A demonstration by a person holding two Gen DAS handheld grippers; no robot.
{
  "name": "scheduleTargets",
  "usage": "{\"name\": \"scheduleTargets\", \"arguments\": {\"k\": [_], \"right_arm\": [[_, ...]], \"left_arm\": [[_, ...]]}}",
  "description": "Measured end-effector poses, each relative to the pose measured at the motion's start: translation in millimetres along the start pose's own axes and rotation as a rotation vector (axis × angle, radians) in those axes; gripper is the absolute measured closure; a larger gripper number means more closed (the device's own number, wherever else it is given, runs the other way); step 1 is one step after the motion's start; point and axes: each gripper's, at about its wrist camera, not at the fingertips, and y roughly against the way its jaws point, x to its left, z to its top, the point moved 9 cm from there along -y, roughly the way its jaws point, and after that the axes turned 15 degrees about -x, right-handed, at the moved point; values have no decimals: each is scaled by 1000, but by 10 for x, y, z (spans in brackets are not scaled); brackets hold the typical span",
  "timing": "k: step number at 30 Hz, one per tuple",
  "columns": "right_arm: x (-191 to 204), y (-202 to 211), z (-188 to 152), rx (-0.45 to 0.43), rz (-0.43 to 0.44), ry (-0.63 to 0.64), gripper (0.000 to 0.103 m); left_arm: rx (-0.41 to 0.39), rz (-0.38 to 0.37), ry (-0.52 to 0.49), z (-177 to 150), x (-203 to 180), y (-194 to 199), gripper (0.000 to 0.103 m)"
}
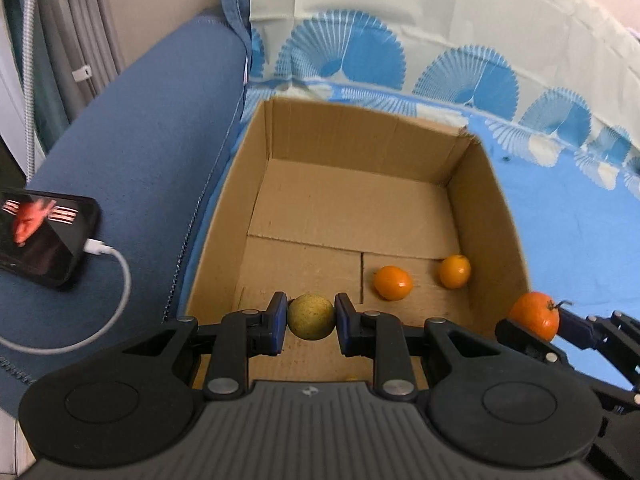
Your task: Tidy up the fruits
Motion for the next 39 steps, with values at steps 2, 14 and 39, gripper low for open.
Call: {"name": "scheduleTargets", "arguments": {"k": [2, 14, 39], "right_arm": [[-4, -114, -45, 17, 1, 6, 64], [58, -503, -267, 83, 28, 79, 64], [164, -158, -211, 48, 66, 275, 9]], "left_arm": [[18, 3, -8, -54, 12, -129, 75], [93, 19, -44, -297, 86, -652, 75], [41, -70, -112, -295, -184, -343, 0]]}}
